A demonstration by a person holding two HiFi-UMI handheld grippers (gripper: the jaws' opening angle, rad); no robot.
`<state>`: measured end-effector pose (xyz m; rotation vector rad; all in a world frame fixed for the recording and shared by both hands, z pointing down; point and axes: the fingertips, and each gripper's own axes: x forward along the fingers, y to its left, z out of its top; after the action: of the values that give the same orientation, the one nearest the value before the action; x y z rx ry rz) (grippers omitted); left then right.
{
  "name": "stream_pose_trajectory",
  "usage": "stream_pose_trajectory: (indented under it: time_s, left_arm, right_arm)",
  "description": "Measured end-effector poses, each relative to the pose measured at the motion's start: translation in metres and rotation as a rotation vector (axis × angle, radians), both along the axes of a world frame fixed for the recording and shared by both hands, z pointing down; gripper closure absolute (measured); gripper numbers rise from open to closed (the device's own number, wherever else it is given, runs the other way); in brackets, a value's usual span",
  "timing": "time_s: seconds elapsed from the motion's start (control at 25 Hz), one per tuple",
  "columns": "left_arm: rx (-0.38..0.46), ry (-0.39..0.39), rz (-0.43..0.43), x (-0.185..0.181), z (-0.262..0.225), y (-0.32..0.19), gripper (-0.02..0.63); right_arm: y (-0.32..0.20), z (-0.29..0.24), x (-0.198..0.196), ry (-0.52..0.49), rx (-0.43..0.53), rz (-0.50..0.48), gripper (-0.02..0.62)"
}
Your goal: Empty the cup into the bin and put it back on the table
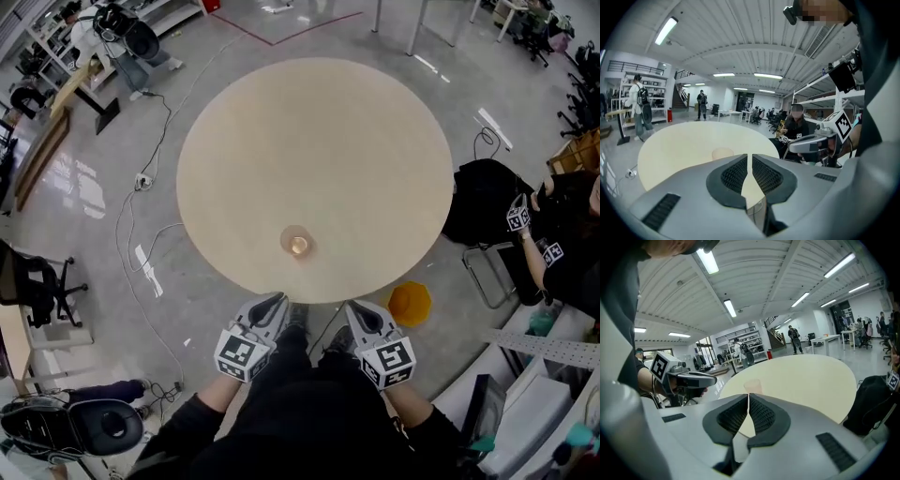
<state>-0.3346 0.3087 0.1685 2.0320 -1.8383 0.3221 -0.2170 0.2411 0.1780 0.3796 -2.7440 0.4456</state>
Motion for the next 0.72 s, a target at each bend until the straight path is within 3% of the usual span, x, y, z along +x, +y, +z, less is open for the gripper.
stream_pose_trajectory:
  time_s: [0.2,0.36,0.48,0.6,0.72]
  left_arm:
    - [-0.034,-0.135,0.085,-0.054,0.029,-0.035,0.575]
    - [-0.069,-0.148,0.21,-0.086,0.048,-0.057,0.566]
    - [-0.094,-0.17,0.311,-0.101,0.06,-0.069,0.556]
    - [-0.148,-0.211,0.433,-0.11,0.076,-0.077,0.447]
    - [-0.216,-0.243,0.55,-0.114,0.098,-0.08,0.399]
  right_arm:
    - [-0.027,0.02,-0.038,0.054,0.032,0.028,0.577]
    - [-0.029,0.037,-0.073,0.089,0.024,0.015,0.568]
    - [-0.027,0.051,-0.095,0.126,0.039,-0.039,0.518]
    - [-0.033,0.063,-0.115,0.159,0.068,-0.073,0.468]
    - [-0.039,0.08,-0.129,0.209,0.116,-0.1,0.459]
